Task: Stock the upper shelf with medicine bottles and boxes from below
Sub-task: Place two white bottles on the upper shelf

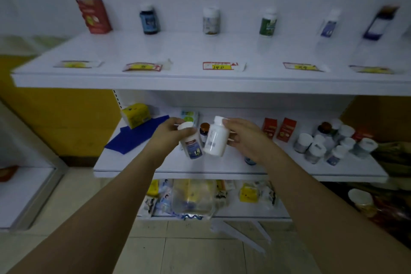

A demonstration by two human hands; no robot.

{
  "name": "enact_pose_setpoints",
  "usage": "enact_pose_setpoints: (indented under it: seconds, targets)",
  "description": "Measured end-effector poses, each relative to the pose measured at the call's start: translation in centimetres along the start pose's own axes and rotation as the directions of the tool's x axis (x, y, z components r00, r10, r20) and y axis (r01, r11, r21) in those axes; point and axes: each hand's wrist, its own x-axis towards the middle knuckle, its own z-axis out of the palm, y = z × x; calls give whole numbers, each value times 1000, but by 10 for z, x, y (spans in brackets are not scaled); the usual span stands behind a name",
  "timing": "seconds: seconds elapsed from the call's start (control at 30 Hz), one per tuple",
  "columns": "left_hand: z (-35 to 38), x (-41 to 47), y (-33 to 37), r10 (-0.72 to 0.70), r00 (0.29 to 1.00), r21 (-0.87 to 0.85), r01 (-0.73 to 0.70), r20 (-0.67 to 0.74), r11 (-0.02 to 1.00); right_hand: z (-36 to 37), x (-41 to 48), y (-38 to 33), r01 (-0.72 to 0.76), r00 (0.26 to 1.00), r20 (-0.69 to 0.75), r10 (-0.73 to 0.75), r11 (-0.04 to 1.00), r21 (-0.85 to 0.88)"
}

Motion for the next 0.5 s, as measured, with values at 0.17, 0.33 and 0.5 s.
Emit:
enact_pose_setpoints:
  seconds: [0.17,0.33,0.5]
  targets:
    - [-31,-65,32,109,991,-162,-95,81,982,45,-65,-28,35,995,71,-64,935,352]
    - [-63,-115,66,123,979,-344,-60,164,937,94,-119,-58,78,992,54,-118,872,484]
    - [-82,-150,101,216,956,-458,-103,200,883,134,-154,-93,121,981,83,-172,896,427]
